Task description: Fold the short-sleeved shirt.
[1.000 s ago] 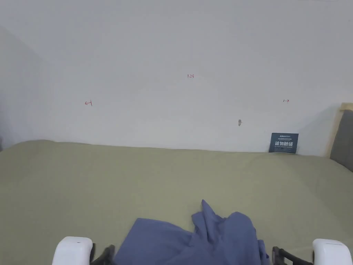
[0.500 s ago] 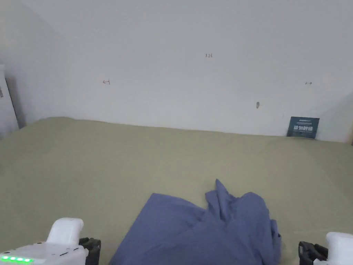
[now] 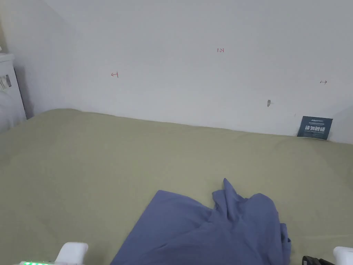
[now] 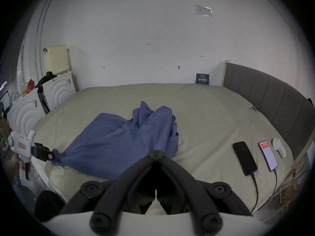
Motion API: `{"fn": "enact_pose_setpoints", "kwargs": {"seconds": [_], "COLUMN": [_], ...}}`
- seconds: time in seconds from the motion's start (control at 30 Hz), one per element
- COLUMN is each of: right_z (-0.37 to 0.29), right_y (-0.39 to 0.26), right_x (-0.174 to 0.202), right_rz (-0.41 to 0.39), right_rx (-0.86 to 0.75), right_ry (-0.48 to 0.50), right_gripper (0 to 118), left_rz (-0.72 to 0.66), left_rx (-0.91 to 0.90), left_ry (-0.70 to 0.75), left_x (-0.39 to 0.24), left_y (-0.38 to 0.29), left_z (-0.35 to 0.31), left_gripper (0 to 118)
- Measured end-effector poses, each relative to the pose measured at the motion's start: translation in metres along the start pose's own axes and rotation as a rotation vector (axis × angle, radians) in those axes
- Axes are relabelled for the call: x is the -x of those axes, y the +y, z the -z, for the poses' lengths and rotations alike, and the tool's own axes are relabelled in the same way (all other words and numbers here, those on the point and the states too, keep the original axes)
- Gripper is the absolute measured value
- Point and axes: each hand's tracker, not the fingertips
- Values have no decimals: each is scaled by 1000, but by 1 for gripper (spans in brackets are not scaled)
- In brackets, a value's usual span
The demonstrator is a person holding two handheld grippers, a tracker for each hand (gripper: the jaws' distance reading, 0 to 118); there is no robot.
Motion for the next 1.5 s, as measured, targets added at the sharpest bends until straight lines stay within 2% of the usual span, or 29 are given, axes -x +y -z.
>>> {"fn": "enact_pose_setpoints", "kwargs": {"seconds": [0.07,0.2,0.23,0.27,0.33,0.47,0.67,0.73,0.8,0.83,0.87,0.9,0.93,0.97,1.0,1.03,1.13,1.27,1.37,1.4,1.43,1.47,1.5], "right_z": [2,5,7,9,15,38,109,140,175,193,213,235,256,280,301,314,361,395,403,407,405,401,397], "right_y": [-1,0,1,3,5,19,84,114,145,158,170,180,187,192,190,192,177,165,160,161,161,162,161], "right_x": [2,10,12,14,16,16,-1,-5,-4,-3,-4,-3,-2,0,1,0,0,2,6,6,9,11,12], "right_rz": [-14,-44,-48,-54,-64,-87,-132,-197,-305,-359,-411,-451,-468,-484,-483,-511,-470,-413,-410,-429,-446,-457,-480], "right_rx": [3,2,5,8,11,33,84,119,128,144,186,239,289,368,454,401,563,657,684,698,702,704,703], "right_ry": [-9,3,9,16,31,69,114,112,77,92,120,135,136,131,104,112,27,80,101,94,91,95,90], "right_gripper": [0,0,0,0,0,0,0,0,0,1,12,51,95,118,112,111,111,111,110,102,79,37,3], "left_rz": [-4,11,23,32,-9,33,-60,-66,-69,-69,-69,-66,-64,-63,-67,-71,-65,-35,-63,-68,-69,-67,-64], "left_rx": [12,19,6,-23,-34,-55,-84,-97,-98,-98,-97,-96,-96,-94,-92,-86,-75,-65,-58,-59,-58,-54,-55], "left_ry": [15,51,99,107,-19,10,-47,-46,-48,-48,-47,-45,-43,-44,-45,-48,-54,-46,-52,-52,-48,-44,-42], "left_x": [-1,-4,-3,-3,0,-5,0,4,2,2,2,-2,-3,-3,-3,-5,-7,-9,-5,-4,-3,-3,-4], "left_y": [-4,-16,-21,-22,-22,-18,-16,-17,-16,-16,-17,-16,-17,-17,-18,-15,-18,-17,-15,-17,-14,-14,-13], "left_z": [9,17,15,12,7,8,0,2,-3,-2,-1,-3,-3,-2,0,-2,0,1,4,5,8,9,9], "left_gripper": [95,54,54,49,5,5,5,5,4,4,4,4,4,4,4,4,4,4,4,4,4,4,4]}}
